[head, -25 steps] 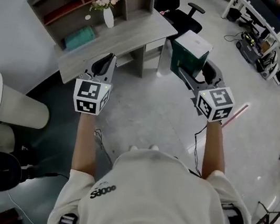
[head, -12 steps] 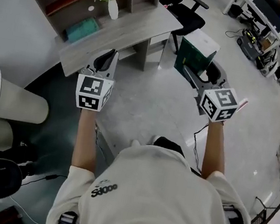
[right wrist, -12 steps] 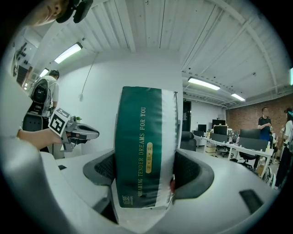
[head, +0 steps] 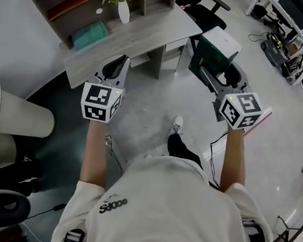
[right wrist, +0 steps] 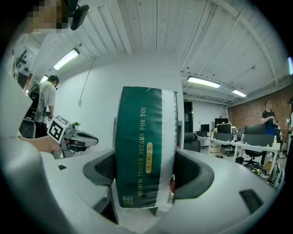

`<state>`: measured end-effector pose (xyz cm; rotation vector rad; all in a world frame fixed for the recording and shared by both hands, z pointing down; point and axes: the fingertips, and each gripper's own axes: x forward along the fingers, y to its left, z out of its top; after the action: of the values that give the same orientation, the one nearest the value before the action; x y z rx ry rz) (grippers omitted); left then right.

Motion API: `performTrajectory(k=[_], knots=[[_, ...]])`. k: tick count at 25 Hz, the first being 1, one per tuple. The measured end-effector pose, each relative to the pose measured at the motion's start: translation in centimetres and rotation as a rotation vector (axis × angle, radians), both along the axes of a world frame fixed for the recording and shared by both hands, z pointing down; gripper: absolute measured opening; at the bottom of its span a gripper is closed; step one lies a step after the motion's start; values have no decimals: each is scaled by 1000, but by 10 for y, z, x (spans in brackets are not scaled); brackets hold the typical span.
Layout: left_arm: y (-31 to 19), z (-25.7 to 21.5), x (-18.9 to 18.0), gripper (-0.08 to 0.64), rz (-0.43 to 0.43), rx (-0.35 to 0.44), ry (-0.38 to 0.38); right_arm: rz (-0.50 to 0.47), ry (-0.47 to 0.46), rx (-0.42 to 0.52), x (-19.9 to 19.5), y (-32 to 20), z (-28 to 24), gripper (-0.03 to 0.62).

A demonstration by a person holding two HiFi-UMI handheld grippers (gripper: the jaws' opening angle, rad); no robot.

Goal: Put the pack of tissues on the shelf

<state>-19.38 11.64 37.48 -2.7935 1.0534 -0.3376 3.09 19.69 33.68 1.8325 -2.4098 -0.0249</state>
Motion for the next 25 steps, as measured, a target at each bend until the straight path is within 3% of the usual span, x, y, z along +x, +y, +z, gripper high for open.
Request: performTrajectory(k=[7,14,25], knots=[[-69,-2,46,37,-26,20,-31,-10,17,31,54,-79,2,351],[-153,-24,118,35,-72,37,-24,-27,6,33,132,-164,-10,351],[-248,-28,213,25,-108,-2,-44,-89,-4,44,232,-280,-15,351]])
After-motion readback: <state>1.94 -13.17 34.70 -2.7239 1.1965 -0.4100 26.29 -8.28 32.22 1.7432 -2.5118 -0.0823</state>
